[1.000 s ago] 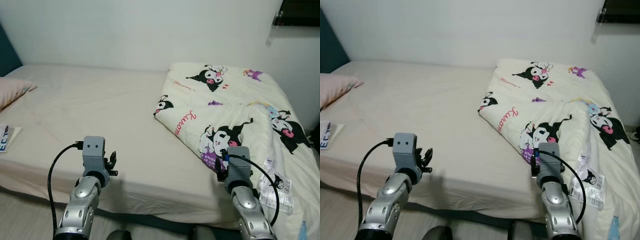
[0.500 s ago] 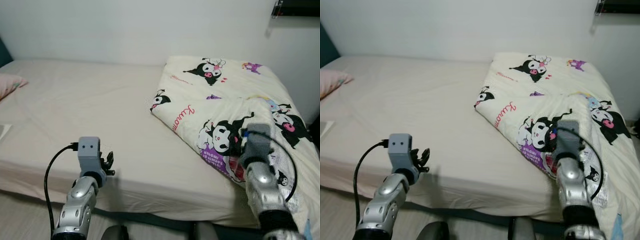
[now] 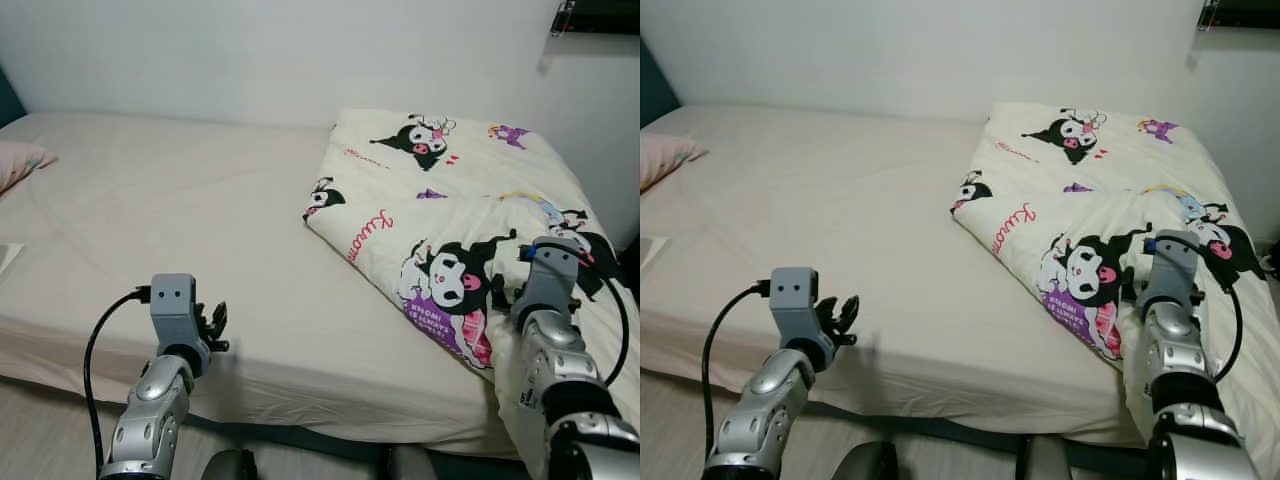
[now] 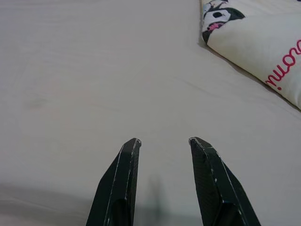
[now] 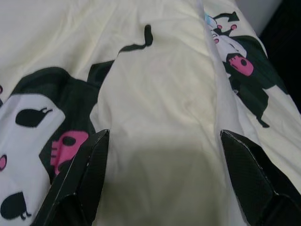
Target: Clean up the room
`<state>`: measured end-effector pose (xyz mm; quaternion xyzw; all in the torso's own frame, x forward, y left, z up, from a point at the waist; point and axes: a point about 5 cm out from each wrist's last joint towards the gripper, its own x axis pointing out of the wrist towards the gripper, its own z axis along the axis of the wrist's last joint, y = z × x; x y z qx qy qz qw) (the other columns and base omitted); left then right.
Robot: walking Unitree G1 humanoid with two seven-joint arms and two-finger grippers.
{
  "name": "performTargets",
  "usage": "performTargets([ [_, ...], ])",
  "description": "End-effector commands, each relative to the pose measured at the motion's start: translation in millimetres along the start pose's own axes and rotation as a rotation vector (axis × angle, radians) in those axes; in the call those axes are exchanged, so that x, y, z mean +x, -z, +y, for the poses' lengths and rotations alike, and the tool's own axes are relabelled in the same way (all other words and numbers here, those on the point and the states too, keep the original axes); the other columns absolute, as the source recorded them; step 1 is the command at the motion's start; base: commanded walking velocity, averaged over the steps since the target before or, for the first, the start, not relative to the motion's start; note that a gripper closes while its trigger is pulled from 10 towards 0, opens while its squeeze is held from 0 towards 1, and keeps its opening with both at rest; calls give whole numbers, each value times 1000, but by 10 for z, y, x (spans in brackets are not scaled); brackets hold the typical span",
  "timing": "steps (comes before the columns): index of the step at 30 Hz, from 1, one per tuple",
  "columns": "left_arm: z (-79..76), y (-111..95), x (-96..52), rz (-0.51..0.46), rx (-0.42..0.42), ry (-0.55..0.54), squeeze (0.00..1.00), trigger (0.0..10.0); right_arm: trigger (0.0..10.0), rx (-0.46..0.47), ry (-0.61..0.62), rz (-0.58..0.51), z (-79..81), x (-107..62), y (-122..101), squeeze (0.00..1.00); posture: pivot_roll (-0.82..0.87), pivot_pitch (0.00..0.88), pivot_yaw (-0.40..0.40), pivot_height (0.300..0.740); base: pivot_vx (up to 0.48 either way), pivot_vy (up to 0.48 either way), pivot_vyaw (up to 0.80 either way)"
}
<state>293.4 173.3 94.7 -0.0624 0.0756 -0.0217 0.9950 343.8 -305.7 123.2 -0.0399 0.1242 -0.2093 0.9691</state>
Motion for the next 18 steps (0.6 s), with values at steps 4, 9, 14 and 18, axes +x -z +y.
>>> performTargets([
  [4, 13, 15, -17, 14, 6, 3, 0, 10000, 10000, 21, 5, 27, -44, 11, 41, 0, -7, 97, -12, 592, 0, 0, 0],
  [9, 55, -14, -3, 10, 13, -24, 0, 10000, 0, 42, -5, 3, -47, 34, -21, 0, -6, 98, -12, 592, 0, 0, 0],
  [14, 71, -16, -17, 10, 16, -28, 0, 10000, 0, 37, -25, -5, -25, 39, -32, 0, -7, 100, -14, 592, 0, 0, 0],
  [18, 59, -14, -21, 10, 16, -22, 0, 10000, 0, 23, -47, -13, 6, 38, -39, 0, -8, 101, -17, 592, 0, 0, 0],
])
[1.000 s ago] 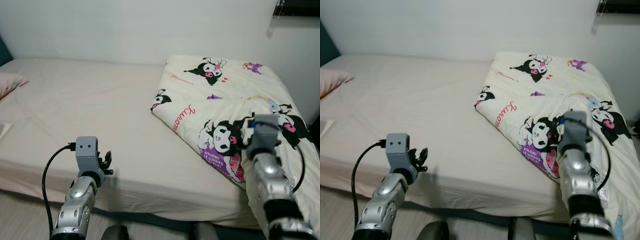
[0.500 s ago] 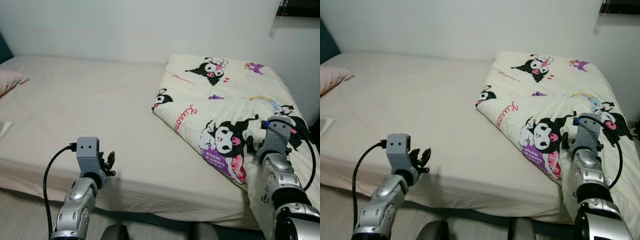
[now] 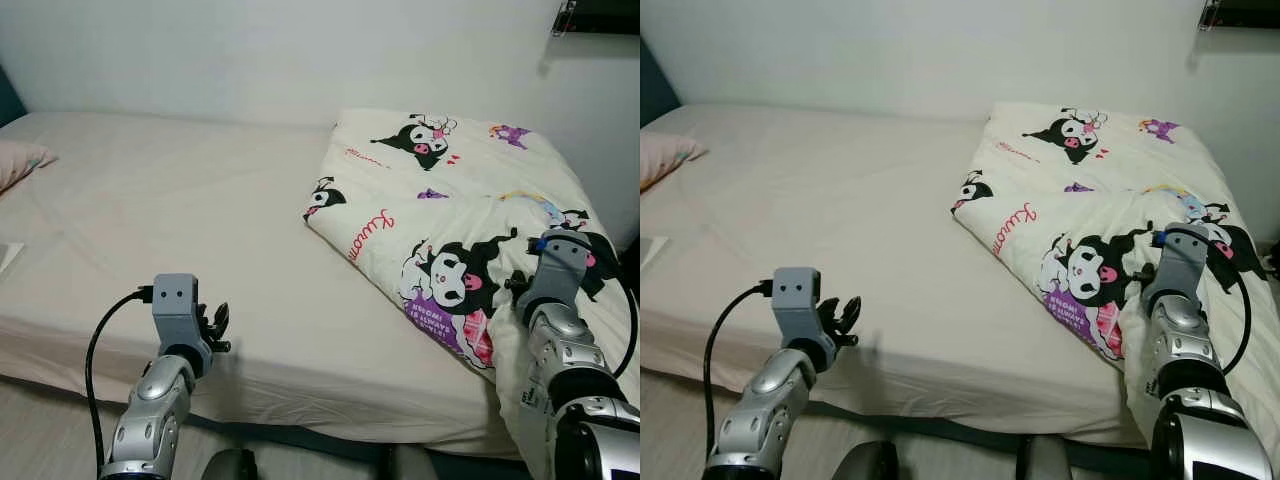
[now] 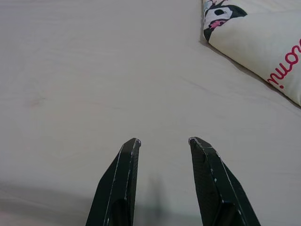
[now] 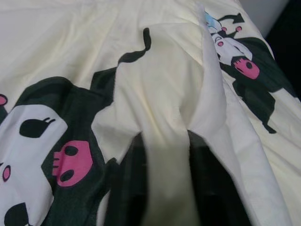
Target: Clean up the room
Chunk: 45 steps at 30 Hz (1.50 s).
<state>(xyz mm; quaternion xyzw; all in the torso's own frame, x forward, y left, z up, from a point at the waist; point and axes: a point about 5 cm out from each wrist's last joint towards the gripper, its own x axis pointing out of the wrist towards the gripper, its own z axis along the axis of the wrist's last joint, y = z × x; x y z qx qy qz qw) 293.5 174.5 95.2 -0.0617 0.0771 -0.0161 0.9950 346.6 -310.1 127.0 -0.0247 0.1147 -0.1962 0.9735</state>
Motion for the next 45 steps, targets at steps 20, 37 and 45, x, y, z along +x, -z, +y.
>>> performTargets([
  [20, -30, -3, -105, -25, -11, 60, 0, 10000, 0, -221, -554, -44, 843, -331, 346, 0, -8, 106, -30, 592, 0, 0, 0],
  [37, 32, -214, -108, -178, -67, 59, 0, 10000, 0, -326, -1002, -117, 1281, -788, 478, 0, -12, 108, -30, 592, 0, 0, 0],
  [45, 86, -272, -96, -219, -38, 35, 0, 10000, 0, -413, -1277, -114, 1425, -1118, 619, 0, -11, 108, -33, 592, 0, 0, 0],
])
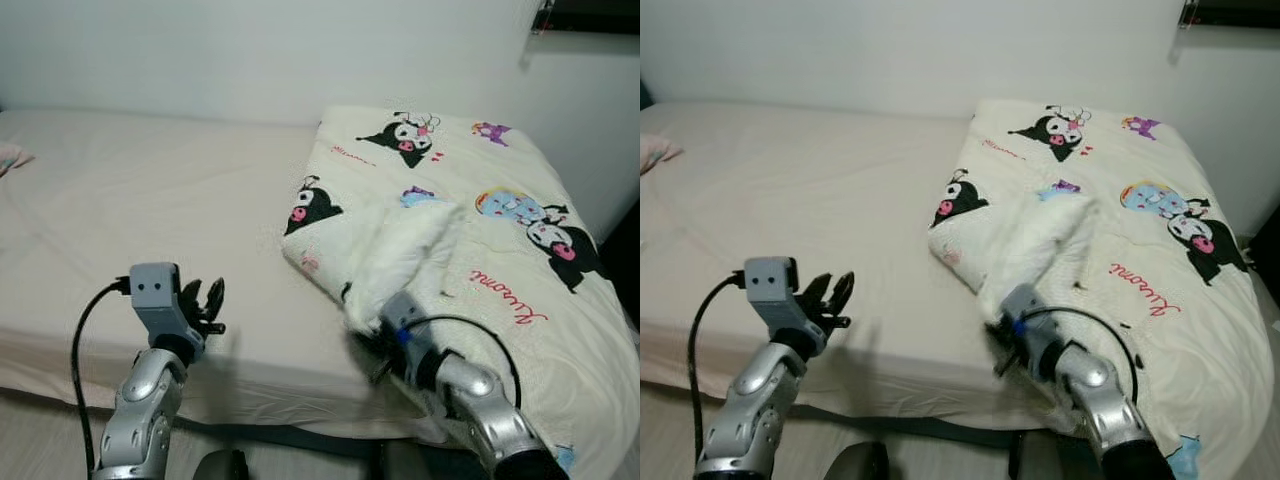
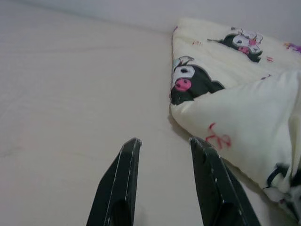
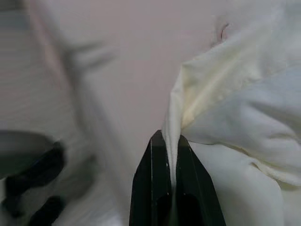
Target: Clean up the room
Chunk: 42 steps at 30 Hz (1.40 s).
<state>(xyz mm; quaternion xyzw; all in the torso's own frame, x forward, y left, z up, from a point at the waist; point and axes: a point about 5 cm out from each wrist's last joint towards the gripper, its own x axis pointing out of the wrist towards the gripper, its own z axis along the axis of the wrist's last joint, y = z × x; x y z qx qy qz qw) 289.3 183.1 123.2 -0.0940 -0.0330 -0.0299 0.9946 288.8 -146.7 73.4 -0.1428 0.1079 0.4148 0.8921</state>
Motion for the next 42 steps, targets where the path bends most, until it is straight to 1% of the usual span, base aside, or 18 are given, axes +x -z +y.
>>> performTargets([
  [1, 36, 2, -11, 0, 22, -9, 0, 10000, 0, -35, -60, -33, 87, 46, -73, 0, -11, 108, -33, 592, 0, 0, 0],
  [5, 31, 10, -18, -3, 21, -10, 0, 10000, 275, -48, -147, -23, 222, 30, -35, 0, -10, 108, -34, 592, 0, 0, 0],
  [7, 35, 21, -27, -4, 21, -15, 0, 10000, 667, -70, -239, 2, 361, -6, 29, 0, -8, 108, -34, 592, 0, 0, 0],
  [10, 38, 23, -28, -5, 22, -17, 0, 10000, 667, -78, -264, 12, 399, -17, 50, 0, -7, 108, -34, 592, 0, 0, 0],
  [12, 66, 9, -25, -20, 30, -41, 0, 10000, 392, -82, -303, 20, 455, -34, 75, 0, -7, 105, -34, 592, 0, 0, 0],
  [16, 233, -93, -4, -87, 55, -162, 0, 10000, 1255, -73, -342, 23, 504, -56, 82, 0, -5, 100, -35, 592, 0, 0, 0],
  [17, 289, -143, 5, -112, 57, -191, 0, 10000, 7804, -60, -345, 22, 504, -60, 74, 8, -5, 98, -35, 592, 0, 0, 0],
  [19, 320, -174, 10, -127, 57, -205, 0, 10000, 7804, -50, -347, 20, 502, -63, 66, 8, -5, 98, -35, 592, 0, 0, 0],
  [20, 344, -205, 16, -140, 62, -210, 0, 10000, 10000, -27, -348, 10, 495, -62, 46, 965, -4, 95, -35, 592, 0, 0, 0],
  [23, 364, -225, 24, -147, 66, -213, 0, 10000, 10000, -9, -356, -3, 495, -64, 19, 1000, -3, 91, -36, 592, 0, 0, 0],
  [25, 397, -251, 32, -156, 74, -224, 0, 10000, 10000, 23, -385, -41, 518, -68, -50, 1000, -3, 88, -35, 592, 0, 0, 0],
  [26, 403, -254, 34, -158, 76, -228, 0, 10000, 10000, 23, -387, -56, 522, -68, -73, 886, -3, 84, -36, 592, 0, 0, 0],
  [29, 409, -254, 34, -161, 79, -235, 0, 10000, 10000, 30, -390, -83, 533, -64, -126, 886, -3, 82, -36, 592, 0, 0, 0],
  [30, 414, -256, 34, -163, 80, -240, 0, 10000, 10000, 51, -401, -105, 538, -62, -176, 0, -4, 80, -36, 592, 0, 0, 0],
  [34, 455, -281, 46, -186, 90, -267, 0, 10000, 10000, 144, -418, -240, 496, -55, -465, 0, -4, 76, -36, 592, 0, 0, 0],
  [36, 455, -281, 46, -186, 90, -267, 0, 10000, 10000, 144, -418, -240, 496, -55, -465, 0, -4, 76, -36, 592, 0, 0, 0],
  [38, 504, -315, 59, -197, 101, -287, 0, 10000, 10000, 164, -388, -306, 408, -62, -606, 0, -3, 75, -36, 592, 0, 0, 0],
  [42, 528, -330, 77, -197, 108, -289, 0, 10000, 10000, 171, -305, -343, 269, -69, -684, 0, -4, 72, -39, 592, 0, 0, 0],
])
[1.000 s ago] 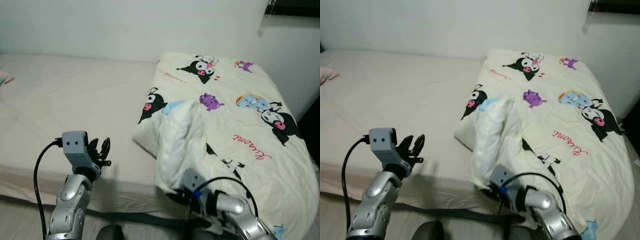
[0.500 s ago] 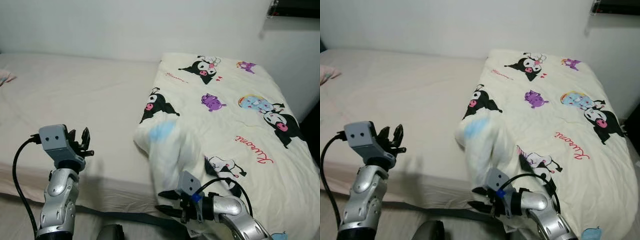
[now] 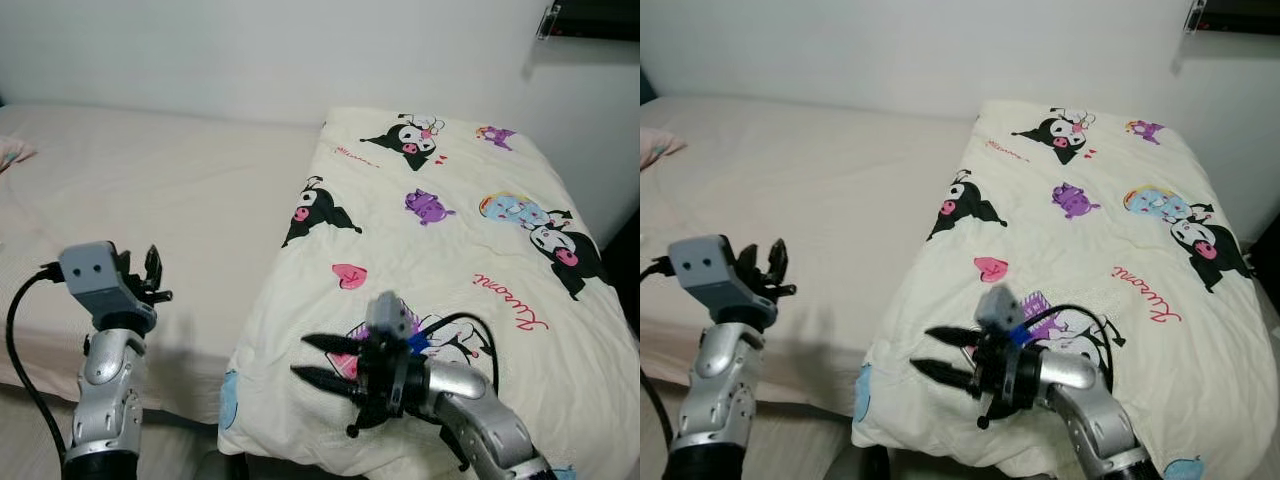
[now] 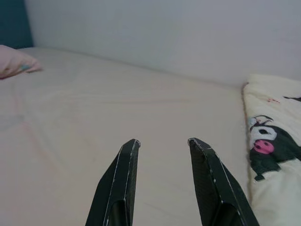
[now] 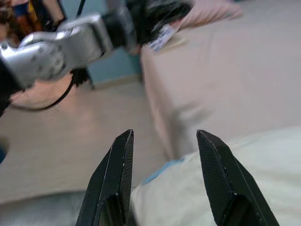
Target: Clean up the room
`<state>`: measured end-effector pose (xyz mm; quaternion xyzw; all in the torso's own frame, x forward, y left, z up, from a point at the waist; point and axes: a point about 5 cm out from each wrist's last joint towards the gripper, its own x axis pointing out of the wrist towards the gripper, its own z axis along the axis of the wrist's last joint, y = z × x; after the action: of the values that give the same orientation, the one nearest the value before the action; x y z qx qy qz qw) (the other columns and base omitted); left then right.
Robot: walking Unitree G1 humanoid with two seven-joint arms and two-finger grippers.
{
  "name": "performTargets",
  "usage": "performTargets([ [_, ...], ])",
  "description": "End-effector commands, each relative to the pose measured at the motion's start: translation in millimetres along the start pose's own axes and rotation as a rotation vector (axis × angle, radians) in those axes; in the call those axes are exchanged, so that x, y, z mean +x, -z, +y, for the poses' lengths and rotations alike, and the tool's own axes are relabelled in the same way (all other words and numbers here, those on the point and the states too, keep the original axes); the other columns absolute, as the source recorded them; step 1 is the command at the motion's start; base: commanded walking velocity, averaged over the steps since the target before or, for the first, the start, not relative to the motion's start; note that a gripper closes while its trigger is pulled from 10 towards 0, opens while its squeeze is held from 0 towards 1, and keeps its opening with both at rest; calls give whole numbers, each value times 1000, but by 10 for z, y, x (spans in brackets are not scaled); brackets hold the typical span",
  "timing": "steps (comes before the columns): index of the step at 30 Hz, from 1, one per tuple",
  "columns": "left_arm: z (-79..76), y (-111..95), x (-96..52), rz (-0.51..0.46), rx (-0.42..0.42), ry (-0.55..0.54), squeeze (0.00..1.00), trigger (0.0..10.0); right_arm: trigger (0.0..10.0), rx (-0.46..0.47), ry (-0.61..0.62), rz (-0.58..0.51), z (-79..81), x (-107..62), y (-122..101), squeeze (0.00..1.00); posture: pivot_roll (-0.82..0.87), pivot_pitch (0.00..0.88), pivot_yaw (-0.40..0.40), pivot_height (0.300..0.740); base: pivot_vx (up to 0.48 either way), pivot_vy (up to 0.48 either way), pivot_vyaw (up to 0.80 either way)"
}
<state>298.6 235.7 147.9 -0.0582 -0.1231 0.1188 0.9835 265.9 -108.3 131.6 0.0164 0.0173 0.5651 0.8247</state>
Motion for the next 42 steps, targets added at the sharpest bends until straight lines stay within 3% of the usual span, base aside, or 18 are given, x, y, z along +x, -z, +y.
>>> performTargets([
  [1, 51, 11, 6, 7, 26, -9, 0, 10000, 10000, 4, 31, -21, -36, -20, -36, 0, -4, 72, -39, 592, 0, 0, 0],
  [2, 5, 36, 13, 30, 35, 33, 0, 10000, 10000, -34, 159, -27, -176, -55, -57, 0, -5, 66, -42, 592, 0, 0, 0],
  [4, -201, 220, -40, 172, 54, 173, 0, 10000, 10000, -81, 430, 25, -399, -169, 33, 0, -3, 53, -39, 592, 0, 0, 0],
  [8, -364, 335, -122, 238, 89, 260, 0, 10000, 10000, -102, 533, 52, -408, -238, 124, 0, 2, 42, -35, 592, 0, 0, 0],
  [11, -493, 374, -201, 219, 109, 303, 0, 10000, 10000, -82, 715, 84, -438, -343, 242, 0, 15, 24, -14, 592, 0, 0, 0],
  [13, -493, 374, -201, 219, 109, 303, 0, 10000, 10000, -82, 715, 84, -438, -343, 242, 0, 15, 24, -14, 592, 0, 0, 0],
  [15, -587, 384, -291, 192, 97, 312, 0, 10000, 10000, -66, 924, 61, -445, -475, 330, 0, 14, 3, 0, 603, 0, 0, 0],
  [18, -602, 400, -278, 193, 77, 283, 0, 10000, 10000, -71, 1006, 36, -422, -505, 354, 0, 4, 0, -7, 613, 0, 0, 0],
  [22, -565, 423, -247, 207, 81, 259, 0, 10000, 10000, -67, 1026, 27, -426, -491, 374, 0, 5, 0, -7, 618, 0, 0, 0],
  [24, -450, 437, -197, 242, 50, 186, 0, 10000, 10000, -80, 1023, 30, -424, -433, 404, 0, 20, 0, -13, 632, 0, 0, 0],
  [30, -425, 437, -179, 252, 88, 189, 0, 10000, 10000, -40, 1042, 6, -453, -370, 374, 0, 48, 0, -39, 652, 0, 0, 0],
  [32, -395, 455, -171, 267, 136, 171, 0, 10000, 10000, -32, 1042, 12, -472, -308, 389, 0, 73, 0, -58, 668, 0, 0, 0],
  [42, -435, 458, -131, 267, 92, 161, 0, 10000, 10000, -60, 1021, 1, -498, -263, 345, 0, 43, 0, -12, 707, 0, 0, 0],
])
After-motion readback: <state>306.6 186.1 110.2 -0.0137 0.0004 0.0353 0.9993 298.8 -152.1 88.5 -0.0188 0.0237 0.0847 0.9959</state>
